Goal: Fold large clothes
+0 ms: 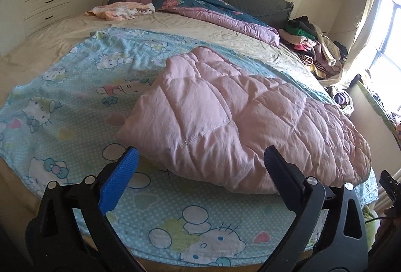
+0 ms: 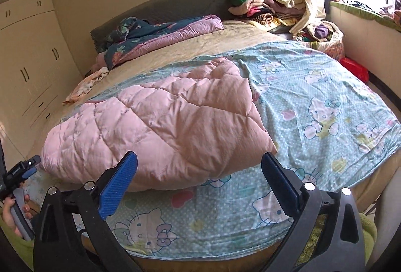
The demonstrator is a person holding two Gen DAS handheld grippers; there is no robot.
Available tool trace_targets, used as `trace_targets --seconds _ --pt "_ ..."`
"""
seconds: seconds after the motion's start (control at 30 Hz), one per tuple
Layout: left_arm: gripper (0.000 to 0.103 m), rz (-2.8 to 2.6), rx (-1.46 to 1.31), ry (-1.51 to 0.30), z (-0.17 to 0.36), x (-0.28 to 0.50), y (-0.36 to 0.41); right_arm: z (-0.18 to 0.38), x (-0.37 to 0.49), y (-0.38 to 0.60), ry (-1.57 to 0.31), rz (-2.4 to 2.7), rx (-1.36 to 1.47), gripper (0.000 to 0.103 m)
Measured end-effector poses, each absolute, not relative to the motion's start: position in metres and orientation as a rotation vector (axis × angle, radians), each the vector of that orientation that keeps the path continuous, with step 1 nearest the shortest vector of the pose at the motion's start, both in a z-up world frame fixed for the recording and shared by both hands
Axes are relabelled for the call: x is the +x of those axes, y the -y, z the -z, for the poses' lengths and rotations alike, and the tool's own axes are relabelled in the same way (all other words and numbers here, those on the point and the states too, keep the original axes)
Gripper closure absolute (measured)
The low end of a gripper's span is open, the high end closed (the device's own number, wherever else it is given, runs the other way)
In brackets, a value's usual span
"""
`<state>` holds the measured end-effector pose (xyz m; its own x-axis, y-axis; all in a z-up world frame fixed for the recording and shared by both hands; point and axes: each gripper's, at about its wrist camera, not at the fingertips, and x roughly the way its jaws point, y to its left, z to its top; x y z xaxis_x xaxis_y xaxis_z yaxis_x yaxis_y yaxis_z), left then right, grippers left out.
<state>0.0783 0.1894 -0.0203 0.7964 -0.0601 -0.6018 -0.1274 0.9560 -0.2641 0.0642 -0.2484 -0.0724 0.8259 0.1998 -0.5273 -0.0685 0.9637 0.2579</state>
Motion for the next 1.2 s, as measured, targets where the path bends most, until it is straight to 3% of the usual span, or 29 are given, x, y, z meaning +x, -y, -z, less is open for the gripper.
trace_targets --seconds 0.47,1.2 --pt "0.009 0.058 -0.246 -0.539 -0.021 0.040 -0.145 0.019 0.009 0.180 -0.418 -0.279 0.052 0.004" --pt "0.009 0.175 -0.141 -0.596 0.015 0.028 -0.068 0.059 -0.005 0.146 -0.496 -0.276 0.038 0.004"
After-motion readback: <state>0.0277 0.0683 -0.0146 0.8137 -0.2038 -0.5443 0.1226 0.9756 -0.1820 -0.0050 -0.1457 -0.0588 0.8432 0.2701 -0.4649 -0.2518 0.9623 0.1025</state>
